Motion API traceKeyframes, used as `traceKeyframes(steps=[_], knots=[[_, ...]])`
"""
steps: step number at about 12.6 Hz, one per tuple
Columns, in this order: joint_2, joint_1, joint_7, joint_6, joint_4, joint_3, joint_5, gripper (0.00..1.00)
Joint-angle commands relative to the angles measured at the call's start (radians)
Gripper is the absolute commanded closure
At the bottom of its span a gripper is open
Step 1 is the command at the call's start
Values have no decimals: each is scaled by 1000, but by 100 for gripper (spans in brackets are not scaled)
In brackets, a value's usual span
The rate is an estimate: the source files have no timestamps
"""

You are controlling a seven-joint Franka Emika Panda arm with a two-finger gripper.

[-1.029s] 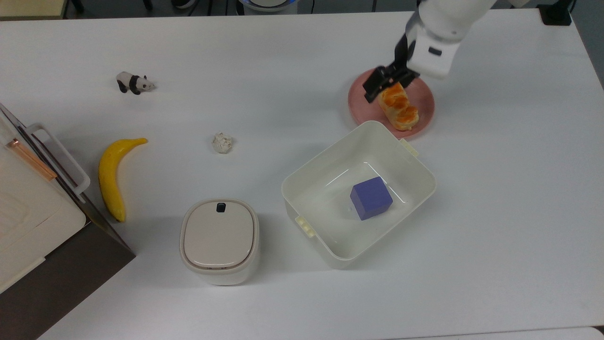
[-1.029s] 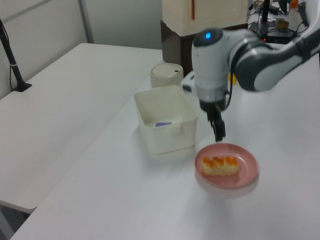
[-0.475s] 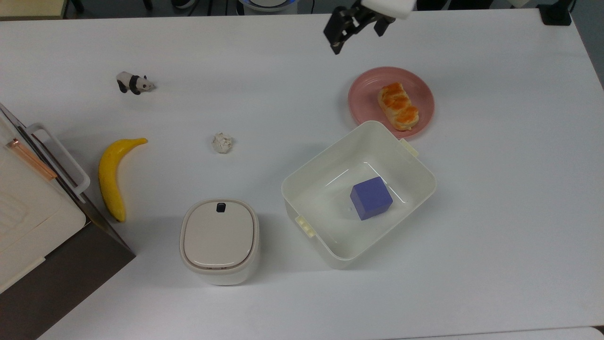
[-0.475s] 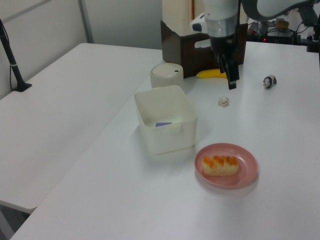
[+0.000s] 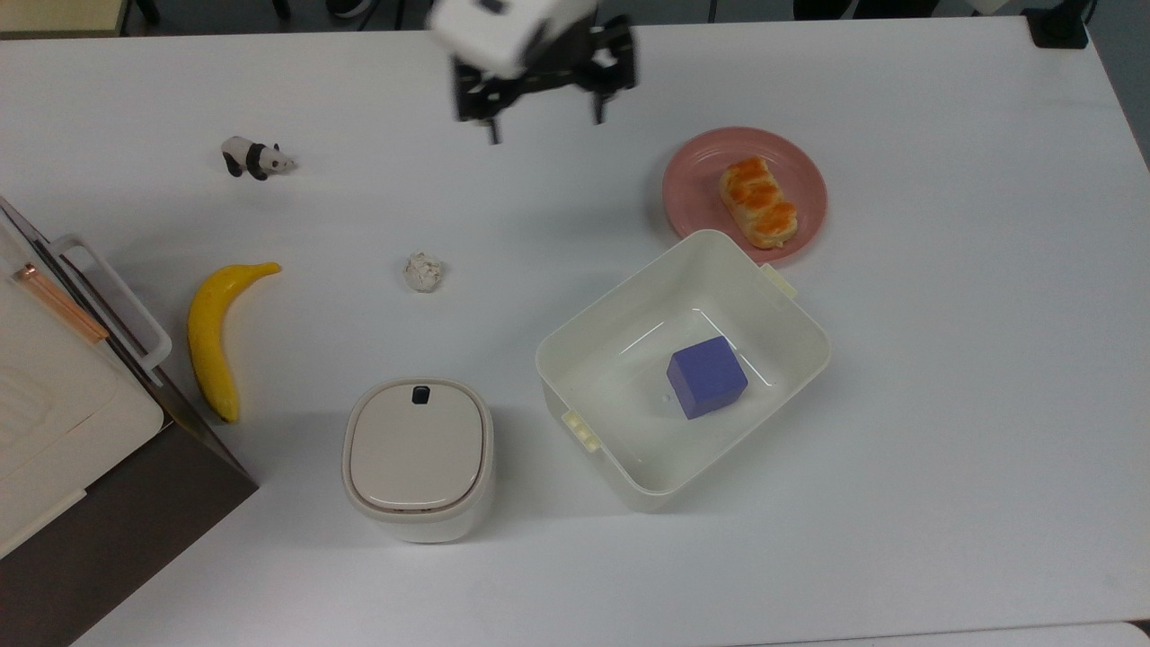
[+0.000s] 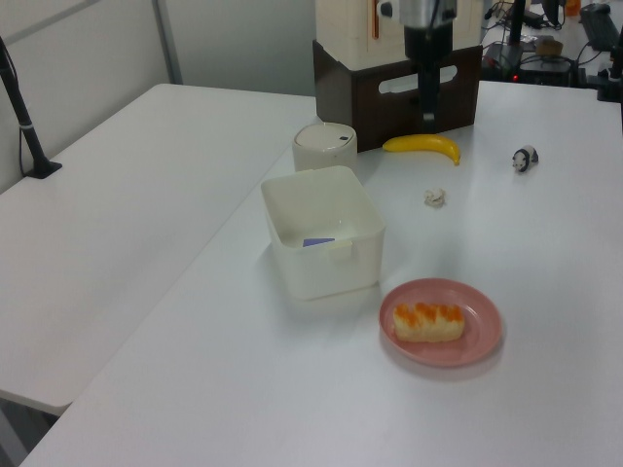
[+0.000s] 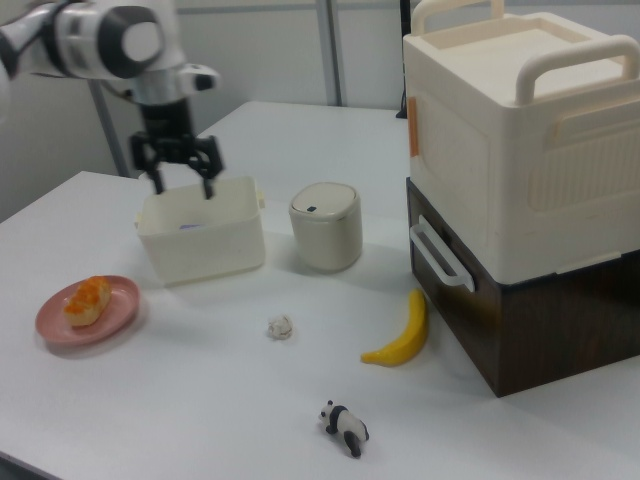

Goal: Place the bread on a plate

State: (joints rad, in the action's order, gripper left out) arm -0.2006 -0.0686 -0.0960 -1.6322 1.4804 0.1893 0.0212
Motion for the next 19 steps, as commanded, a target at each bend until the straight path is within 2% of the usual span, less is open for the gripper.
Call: traceKeyframes(steps=[1, 6, 10, 12, 19], knots=[[-5, -33, 88, -95, 0, -54, -43, 0], [-13, -43, 136, -212, -8, -54, -44, 0], [-13, -45, 274, -73, -127, -63, -46, 0], [-14, -46, 274, -26, -155, -77, -47, 0], [-14, -45, 277, 29, -161, -79, -49, 0]])
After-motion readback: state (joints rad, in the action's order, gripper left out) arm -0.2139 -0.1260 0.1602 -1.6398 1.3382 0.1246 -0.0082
